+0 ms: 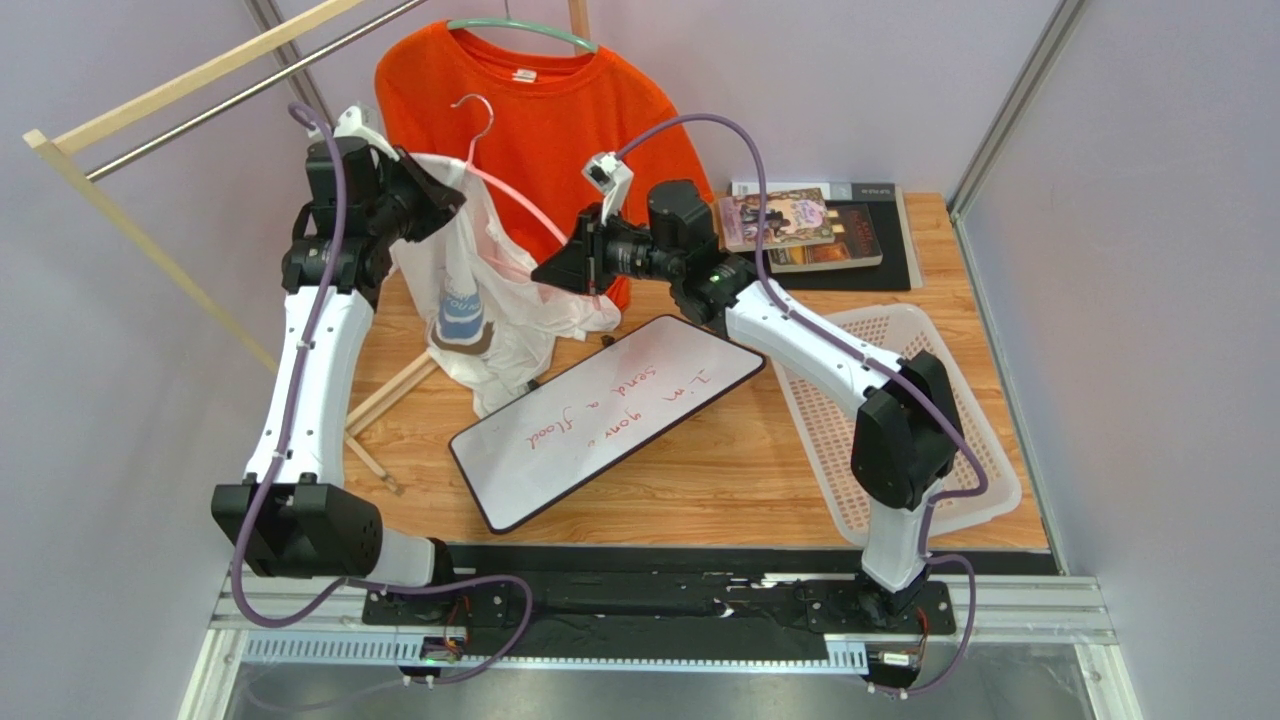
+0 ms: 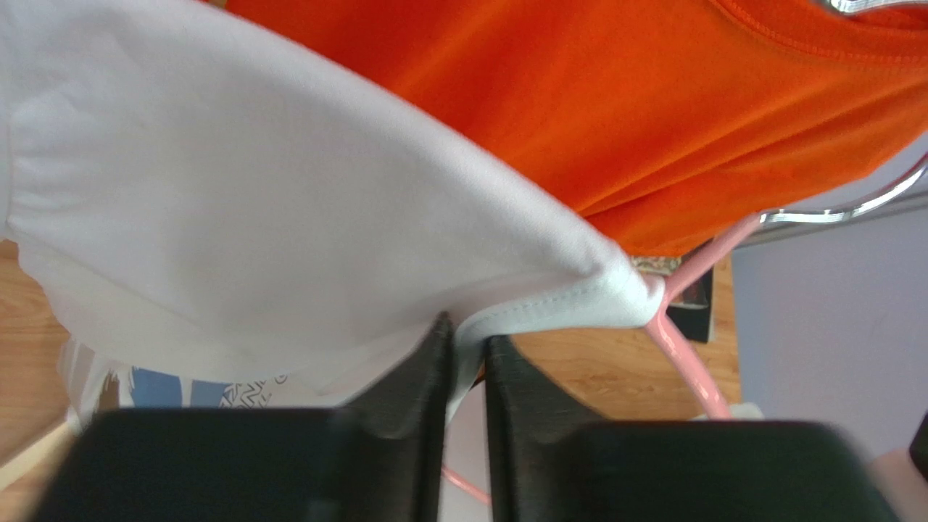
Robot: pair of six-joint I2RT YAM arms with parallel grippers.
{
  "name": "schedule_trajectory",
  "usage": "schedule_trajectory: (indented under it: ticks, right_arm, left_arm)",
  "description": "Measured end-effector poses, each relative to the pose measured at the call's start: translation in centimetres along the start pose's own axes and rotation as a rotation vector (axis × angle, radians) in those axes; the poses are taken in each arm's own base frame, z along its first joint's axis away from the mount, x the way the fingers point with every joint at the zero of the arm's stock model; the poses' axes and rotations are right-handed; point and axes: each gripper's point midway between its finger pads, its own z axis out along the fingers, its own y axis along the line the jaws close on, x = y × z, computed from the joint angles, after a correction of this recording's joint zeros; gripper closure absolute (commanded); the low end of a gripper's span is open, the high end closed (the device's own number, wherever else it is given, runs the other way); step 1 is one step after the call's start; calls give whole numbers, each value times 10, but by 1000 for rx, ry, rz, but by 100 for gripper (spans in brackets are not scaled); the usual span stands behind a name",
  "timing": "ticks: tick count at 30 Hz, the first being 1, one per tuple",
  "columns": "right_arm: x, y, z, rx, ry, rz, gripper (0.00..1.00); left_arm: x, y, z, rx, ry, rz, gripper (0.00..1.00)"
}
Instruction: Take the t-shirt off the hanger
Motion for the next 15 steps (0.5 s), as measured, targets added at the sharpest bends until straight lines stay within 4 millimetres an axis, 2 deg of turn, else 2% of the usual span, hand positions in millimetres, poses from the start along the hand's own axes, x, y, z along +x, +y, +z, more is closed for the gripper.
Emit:
schedule_trajectory:
  ticks: [6,12,15]
  right_arm:
    - [5,7,-13,13,8,-11,100]
    - [8,14,-37,40,29,-50,100]
    - [16,18,-56,59,40,-71,100]
  left_arm:
    - [-10,2,-3,-46,-22,-35,100]
    - [-11,11,-3,-111,-42,-120,100]
    - [-13,13,-4,-129,-49,-150,100]
